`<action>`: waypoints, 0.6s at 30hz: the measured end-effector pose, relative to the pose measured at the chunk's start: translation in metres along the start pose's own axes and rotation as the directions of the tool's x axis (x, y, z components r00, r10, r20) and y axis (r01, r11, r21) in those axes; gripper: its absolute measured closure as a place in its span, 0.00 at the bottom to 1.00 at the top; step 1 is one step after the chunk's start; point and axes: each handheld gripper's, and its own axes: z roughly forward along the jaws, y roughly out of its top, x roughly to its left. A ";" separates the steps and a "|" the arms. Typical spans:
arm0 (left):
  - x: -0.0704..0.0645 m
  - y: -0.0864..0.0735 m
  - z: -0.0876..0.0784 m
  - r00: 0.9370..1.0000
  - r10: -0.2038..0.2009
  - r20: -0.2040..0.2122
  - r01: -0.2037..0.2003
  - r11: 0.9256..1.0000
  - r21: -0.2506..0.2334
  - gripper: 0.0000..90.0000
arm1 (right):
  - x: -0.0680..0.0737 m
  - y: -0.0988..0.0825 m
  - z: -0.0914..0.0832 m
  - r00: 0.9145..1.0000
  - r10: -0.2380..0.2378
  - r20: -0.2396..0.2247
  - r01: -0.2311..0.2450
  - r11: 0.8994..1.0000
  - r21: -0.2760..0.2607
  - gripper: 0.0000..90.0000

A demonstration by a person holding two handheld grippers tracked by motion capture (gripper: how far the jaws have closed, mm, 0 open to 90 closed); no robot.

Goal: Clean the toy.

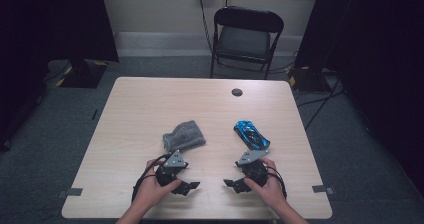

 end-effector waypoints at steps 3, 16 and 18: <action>0.000 0.000 0.000 1.000 0.005 -0.004 -0.005 1.000 0.003 0.18 | 0.001 -0.001 0.001 1.000 -0.009 0.003 0.009 1.000 0.001 0.18; -0.003 -0.003 0.002 0.999 0.030 -0.013 -0.029 0.999 0.017 0.18 | 0.007 -0.006 0.004 0.998 -0.062 0.024 0.062 0.998 0.000 0.18; -0.004 -0.003 0.002 0.999 0.033 -0.015 -0.033 0.999 0.016 0.18 | 0.007 -0.006 0.004 0.997 -0.067 0.026 0.067 0.998 -0.001 0.18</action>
